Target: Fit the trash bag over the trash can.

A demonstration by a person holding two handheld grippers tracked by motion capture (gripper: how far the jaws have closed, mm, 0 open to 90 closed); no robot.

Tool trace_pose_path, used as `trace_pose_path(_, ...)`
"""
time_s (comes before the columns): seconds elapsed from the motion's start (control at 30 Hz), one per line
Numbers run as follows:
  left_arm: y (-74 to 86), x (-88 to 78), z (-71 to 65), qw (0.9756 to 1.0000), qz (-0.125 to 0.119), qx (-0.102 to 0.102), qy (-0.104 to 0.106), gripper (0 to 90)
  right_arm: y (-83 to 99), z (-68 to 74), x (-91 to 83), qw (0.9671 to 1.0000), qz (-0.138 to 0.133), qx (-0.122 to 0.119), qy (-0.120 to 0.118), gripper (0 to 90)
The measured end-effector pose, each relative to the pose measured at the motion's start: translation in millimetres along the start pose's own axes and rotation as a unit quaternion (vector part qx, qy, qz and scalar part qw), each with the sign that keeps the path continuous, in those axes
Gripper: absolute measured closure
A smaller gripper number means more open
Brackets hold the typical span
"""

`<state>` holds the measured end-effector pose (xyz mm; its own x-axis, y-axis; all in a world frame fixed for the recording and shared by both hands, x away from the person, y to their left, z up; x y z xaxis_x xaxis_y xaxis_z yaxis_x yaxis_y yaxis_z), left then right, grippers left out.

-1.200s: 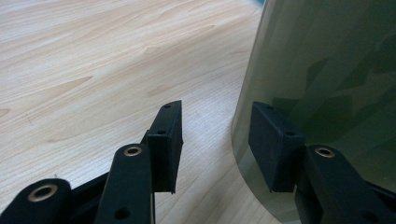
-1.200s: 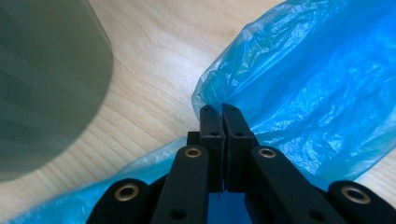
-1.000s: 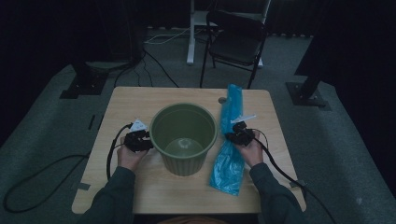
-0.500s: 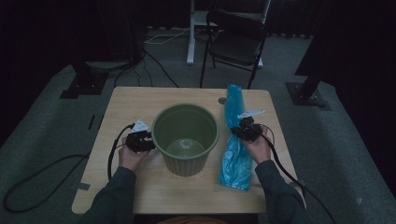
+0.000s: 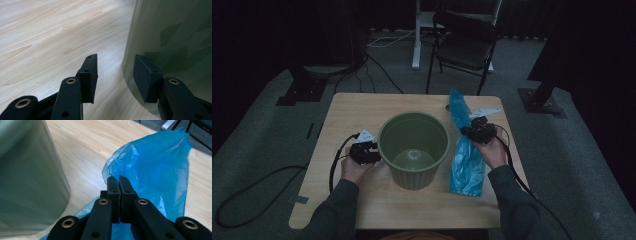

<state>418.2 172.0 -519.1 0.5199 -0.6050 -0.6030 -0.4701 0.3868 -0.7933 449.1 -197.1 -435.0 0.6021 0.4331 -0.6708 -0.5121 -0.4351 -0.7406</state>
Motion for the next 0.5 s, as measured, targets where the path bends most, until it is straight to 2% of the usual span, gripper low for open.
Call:
trace_pose_path(0.2,-0.8,2.0,-3.7,1.0000,0.002,0.005,0.006,54.8,-20.6,-1.8,-17.8,0.9997,-0.017,-0.018,-0.004,89.1)
trace_pose_path(0.5,-1.6,4.0,-7.9,0.9998,0.004,0.012,0.012,54.8,-40.9,1.2,-31.2,0.9987,-0.032,-0.040,-0.007,89.1)
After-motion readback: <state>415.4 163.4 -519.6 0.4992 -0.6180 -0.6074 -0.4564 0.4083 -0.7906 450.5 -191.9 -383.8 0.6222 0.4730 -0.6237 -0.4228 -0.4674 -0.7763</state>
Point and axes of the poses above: each handheld gripper's, and its own axes: x roughly forward along the jaws, y roughly out of its underside, z roughly to its left, the point moved 4 cm from there along x, roughly forward along the jaws, and after that the axes turned 2 degrees about y, right-handed, at the moved point
